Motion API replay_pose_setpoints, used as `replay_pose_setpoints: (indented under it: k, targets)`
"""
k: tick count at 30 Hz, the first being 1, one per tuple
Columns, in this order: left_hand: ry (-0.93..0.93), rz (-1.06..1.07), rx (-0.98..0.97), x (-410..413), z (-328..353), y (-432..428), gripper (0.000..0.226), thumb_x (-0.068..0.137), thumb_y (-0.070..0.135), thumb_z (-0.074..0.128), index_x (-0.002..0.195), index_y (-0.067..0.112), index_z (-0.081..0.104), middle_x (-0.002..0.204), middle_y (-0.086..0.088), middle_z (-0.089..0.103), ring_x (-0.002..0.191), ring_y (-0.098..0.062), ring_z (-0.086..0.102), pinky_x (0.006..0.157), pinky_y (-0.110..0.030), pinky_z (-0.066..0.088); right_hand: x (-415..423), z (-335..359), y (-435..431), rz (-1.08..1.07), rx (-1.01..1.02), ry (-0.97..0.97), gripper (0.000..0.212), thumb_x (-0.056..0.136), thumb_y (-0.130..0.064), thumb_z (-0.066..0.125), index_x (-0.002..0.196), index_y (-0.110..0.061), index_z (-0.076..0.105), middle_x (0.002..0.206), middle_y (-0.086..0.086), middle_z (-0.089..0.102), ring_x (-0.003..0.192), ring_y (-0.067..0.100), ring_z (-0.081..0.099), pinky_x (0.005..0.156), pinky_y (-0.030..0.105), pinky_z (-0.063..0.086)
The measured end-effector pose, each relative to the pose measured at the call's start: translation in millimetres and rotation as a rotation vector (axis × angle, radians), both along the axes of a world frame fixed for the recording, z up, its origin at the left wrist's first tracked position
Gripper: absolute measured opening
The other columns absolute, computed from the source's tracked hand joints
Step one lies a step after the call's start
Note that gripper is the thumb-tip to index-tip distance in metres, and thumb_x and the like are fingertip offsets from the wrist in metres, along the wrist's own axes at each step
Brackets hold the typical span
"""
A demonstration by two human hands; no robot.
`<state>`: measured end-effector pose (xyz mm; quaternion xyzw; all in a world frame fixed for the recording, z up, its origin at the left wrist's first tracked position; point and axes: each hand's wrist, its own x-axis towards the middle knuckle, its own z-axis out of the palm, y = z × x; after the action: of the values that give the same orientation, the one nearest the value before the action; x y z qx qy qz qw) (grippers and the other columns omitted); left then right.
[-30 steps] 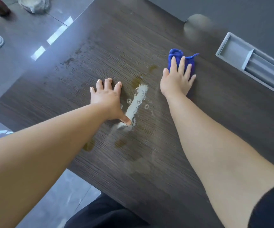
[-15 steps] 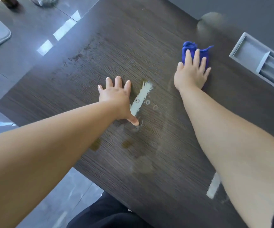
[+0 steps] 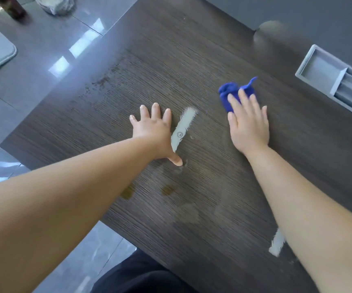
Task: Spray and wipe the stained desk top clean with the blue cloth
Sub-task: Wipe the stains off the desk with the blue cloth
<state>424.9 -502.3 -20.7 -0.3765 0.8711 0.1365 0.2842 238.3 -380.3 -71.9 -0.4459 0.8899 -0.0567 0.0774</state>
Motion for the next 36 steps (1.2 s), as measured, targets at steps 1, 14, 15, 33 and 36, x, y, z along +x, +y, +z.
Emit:
replay_pose_setpoints:
  k: [1, 14, 15, 33, 36]
  targets:
    - [-0.004, 0.002, 0.004, -1, 1, 0, 0.139, 0.041, 0.072, 0.077, 0.149, 0.020, 0.005, 0.153, -0.012, 0.004, 0.140, -0.040, 0.005, 0.112, -0.059, 0.018, 6, -1, -18, -0.133, 0.004, 0.009, 0.050, 0.099, -0.037, 0.027, 0.148, -0.028, 0.026, 0.158, -0.002, 0.015, 0.145, 0.026, 0.012, 0.115, 0.050, 0.008]
    - [0.035, 0.025, -0.020, 2, -1, 1, 0.139, 0.037, 0.071, 0.079, 0.148, 0.023, 0.011, 0.150, -0.009, 0.010, 0.136, -0.035, 0.012, 0.112, -0.057, 0.020, 17, -3, 79, 0.311, -0.020, 0.039, 0.050, 0.093, -0.037, 0.033, 0.141, -0.024, 0.041, 0.151, 0.004, 0.036, 0.137, 0.031, 0.033, 0.108, 0.057, 0.025]
    - [0.037, 0.026, -0.019, 2, -1, 0, 0.139, 0.037, 0.071, 0.079, 0.148, 0.023, 0.011, 0.149, -0.009, 0.012, 0.135, -0.035, 0.014, 0.111, -0.057, 0.021, 6, -2, 73, 0.176, 0.004, 0.019, 0.051, 0.095, -0.037, 0.031, 0.144, -0.024, 0.038, 0.154, 0.004, 0.030, 0.140, 0.031, 0.028, 0.110, 0.056, 0.020]
    - [0.162, 0.018, 0.077, 17, -3, -4, 0.128, 0.051, 0.068, 0.077, 0.150, 0.024, 0.009, 0.156, -0.007, 0.002, 0.143, -0.035, -0.001, 0.115, -0.054, 0.010, 80, 0, 69, -0.404, 0.056, 0.016, 0.050, 0.101, -0.035, 0.030, 0.150, -0.026, 0.022, 0.159, -0.001, 0.009, 0.146, 0.026, 0.009, 0.116, 0.049, 0.007]
    - [0.370, 0.078, 0.153, 38, -3, -8, 0.085, 0.070, 0.046, 0.074, 0.142, 0.024, 0.034, 0.150, -0.007, 0.018, 0.139, -0.031, 0.009, 0.113, -0.041, 0.019, 135, 0, 26, -0.405, 0.040, -0.010, 0.052, 0.101, -0.039, 0.028, 0.151, -0.027, 0.016, 0.160, -0.001, 0.004, 0.146, 0.026, 0.005, 0.116, 0.047, 0.004]
